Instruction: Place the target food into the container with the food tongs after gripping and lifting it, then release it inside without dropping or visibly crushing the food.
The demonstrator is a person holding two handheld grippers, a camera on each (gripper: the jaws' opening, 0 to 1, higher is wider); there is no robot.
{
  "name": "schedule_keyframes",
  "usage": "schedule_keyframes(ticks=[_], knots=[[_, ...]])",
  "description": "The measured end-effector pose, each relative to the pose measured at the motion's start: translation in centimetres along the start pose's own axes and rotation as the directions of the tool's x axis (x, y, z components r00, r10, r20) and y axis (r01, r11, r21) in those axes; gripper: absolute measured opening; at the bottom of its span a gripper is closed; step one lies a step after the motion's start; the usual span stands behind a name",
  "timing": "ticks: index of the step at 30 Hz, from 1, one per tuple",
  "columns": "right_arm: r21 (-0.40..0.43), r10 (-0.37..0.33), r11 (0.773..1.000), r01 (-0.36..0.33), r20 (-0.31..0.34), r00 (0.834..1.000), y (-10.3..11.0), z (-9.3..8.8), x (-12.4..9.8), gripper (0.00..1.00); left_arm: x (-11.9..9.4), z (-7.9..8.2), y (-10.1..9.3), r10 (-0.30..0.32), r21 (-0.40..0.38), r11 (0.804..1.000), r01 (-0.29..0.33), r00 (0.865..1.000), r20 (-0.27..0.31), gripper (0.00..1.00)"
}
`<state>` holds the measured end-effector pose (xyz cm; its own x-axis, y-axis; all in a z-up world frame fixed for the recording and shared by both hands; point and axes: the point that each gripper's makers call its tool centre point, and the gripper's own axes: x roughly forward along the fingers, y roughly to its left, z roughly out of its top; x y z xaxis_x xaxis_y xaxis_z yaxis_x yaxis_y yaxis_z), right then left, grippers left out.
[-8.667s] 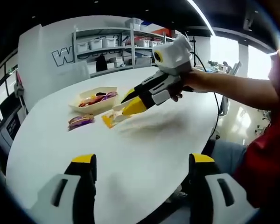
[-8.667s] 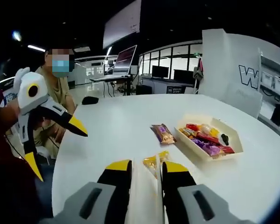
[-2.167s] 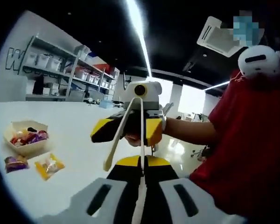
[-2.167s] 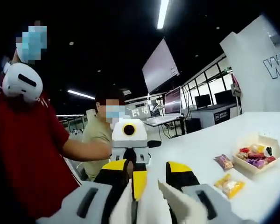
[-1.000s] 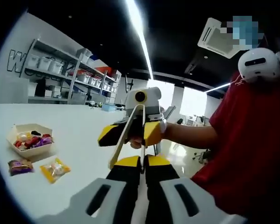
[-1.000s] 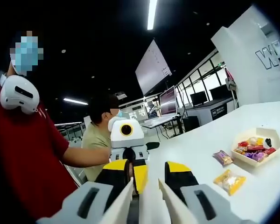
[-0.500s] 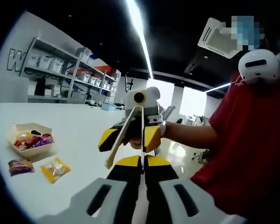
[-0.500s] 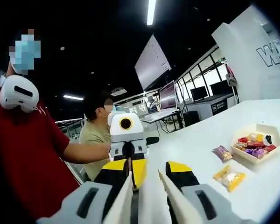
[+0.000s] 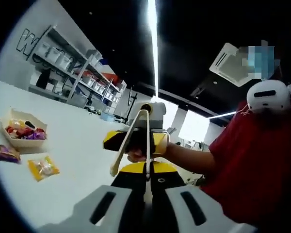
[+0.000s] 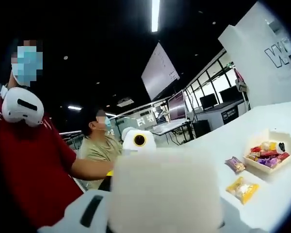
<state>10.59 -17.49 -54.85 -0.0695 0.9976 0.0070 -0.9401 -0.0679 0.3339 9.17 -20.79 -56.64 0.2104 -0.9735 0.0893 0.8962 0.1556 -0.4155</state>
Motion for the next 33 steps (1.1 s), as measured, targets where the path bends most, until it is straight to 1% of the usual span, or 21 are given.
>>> schedule_keyframes(ticks=[1,4,6,10,14,22,25,27,30,33], knots=[[0.0,0.002,1.0,-0.002,-0.004,1.0,0.0,0.0,0.0,0.26,0.0,0.1,0.0,-0.003,-0.015,1.0,0.003,1.0,0.002,0.01],[-0.009,0.002,1.0,-0.002,-0.031,1.0,0.2,-0.5,0.2,0.26,-0.1,-0.1,-0.1,0.002,0.014,1.0,-0.002,1.0,-0.019,0.01],[-0.019,0.002,1.0,-0.004,-0.071,0.997,0.2,-1.3,0.3,0.26,-0.2,-0.2,-0.2,0.006,0.035,0.999,-0.004,0.999,-0.047,0.01],[-0.017,0.007,1.0,-0.008,-0.061,0.998,0.4,-1.0,0.4,0.26,-0.3,0.0,-0.5,0.002,0.039,0.999,0.001,0.998,-0.057,0.01],[-0.036,0.008,0.999,-0.01,-0.062,0.998,0.6,-1.0,0.5,0.26,-0.5,0.0,-0.5,0.002,0.054,0.999,0.001,0.998,-0.063,0.01],[-0.022,0.03,0.999,-0.031,-0.05,0.998,1.0,-0.8,0.7,0.26,-0.9,0.2,-0.9,-0.006,0.056,0.998,0.01,0.998,-0.068,0.01],[-0.034,0.027,0.999,-0.029,-0.059,0.998,1.1,-0.9,0.7,0.26,-0.9,0.1,-0.9,-0.002,0.066,0.998,0.008,0.996,-0.087,0.01],[-0.035,0.026,0.999,-0.028,-0.062,0.998,1.1,-1.0,0.8,0.26,-0.9,0.1,-0.9,-0.001,0.067,0.998,0.007,0.996,-0.089,0.01],[-0.037,0.026,0.999,-0.029,-0.066,0.997,1.1,-1.1,0.8,0.26,-0.9,-0.1,-1.0,0.0,0.07,0.997,0.009,0.992,-0.126,0.01],[-0.037,0.025,0.999,-0.027,-0.07,0.997,1.1,-1.1,0.8,0.26,-1.0,-0.2,-0.8,0.003,0.075,0.997,0.008,0.99,-0.141,0.01]])
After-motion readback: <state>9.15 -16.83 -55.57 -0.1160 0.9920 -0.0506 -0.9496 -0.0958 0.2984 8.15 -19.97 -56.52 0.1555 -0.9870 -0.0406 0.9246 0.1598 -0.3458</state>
